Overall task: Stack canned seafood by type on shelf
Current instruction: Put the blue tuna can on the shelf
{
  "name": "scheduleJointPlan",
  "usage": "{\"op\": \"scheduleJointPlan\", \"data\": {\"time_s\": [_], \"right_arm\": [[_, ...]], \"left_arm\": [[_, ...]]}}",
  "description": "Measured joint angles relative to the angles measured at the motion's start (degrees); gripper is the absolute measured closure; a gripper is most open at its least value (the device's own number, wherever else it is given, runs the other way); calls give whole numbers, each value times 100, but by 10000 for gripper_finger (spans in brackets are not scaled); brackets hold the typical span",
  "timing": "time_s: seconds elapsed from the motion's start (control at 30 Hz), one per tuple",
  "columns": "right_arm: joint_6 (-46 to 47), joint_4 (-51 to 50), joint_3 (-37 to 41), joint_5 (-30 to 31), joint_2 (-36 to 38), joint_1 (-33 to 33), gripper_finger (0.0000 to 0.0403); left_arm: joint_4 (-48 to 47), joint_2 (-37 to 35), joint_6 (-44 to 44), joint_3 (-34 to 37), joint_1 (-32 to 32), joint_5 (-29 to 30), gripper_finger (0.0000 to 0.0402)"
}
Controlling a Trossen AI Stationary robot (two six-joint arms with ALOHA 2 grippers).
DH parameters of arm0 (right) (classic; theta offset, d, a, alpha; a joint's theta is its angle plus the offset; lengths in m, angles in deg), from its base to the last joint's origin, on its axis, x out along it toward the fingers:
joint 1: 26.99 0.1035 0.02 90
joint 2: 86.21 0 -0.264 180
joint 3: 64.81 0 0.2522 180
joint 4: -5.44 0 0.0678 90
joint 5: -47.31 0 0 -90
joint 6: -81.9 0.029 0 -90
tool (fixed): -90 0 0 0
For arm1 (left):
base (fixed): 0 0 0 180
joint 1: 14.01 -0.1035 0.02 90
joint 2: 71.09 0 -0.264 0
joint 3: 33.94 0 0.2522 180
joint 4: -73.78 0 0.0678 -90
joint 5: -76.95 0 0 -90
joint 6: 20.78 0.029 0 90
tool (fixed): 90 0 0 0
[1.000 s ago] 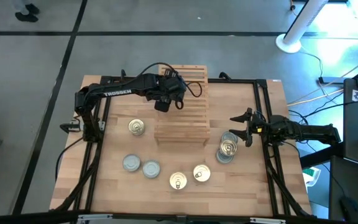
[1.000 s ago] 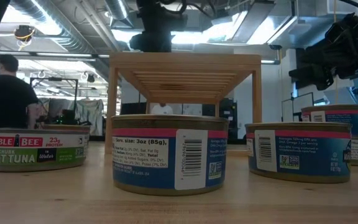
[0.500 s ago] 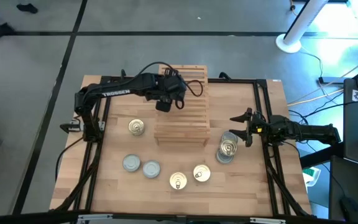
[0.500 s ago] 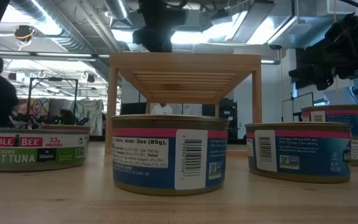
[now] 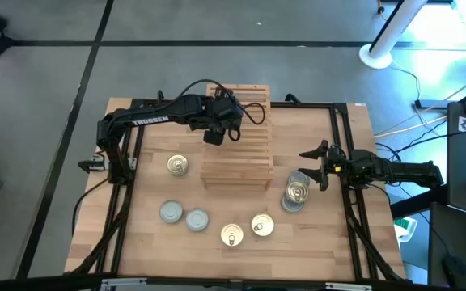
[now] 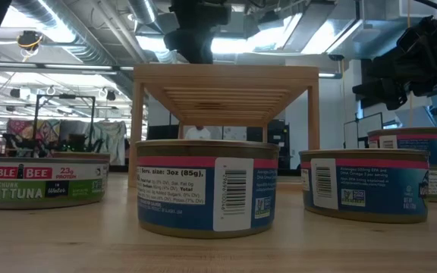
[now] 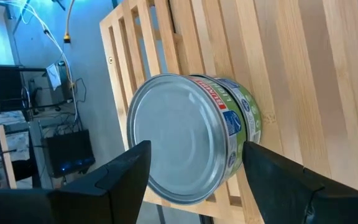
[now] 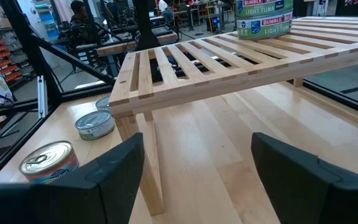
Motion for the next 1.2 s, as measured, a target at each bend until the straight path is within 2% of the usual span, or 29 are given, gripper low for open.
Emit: {"op": "scheduleJointPlan", "data": {"time_s": [0.2, 0.43, 0.63, 0.93, 1.2], "right_arm": [[0, 0, 0, 0, 1, 1, 109], [0, 3, 0, -1, 0, 2, 109], [17, 77, 9, -99, 1, 0, 109], [7, 451, 22, -732, 1, 4, 109], [-209, 970, 15, -896, 0, 4, 109]], "left_arm": [[-2, 0, 30, 0, 178, 31, 151], [-39, -149, -13, -4, 660, 514, 151], [-44, -210, -682, -7, 1222, 522, 151], [-38, -210, -1603, -7, 2089, 507, 151], [93, -197, -2849, 99, 2616, 162, 151]]}}
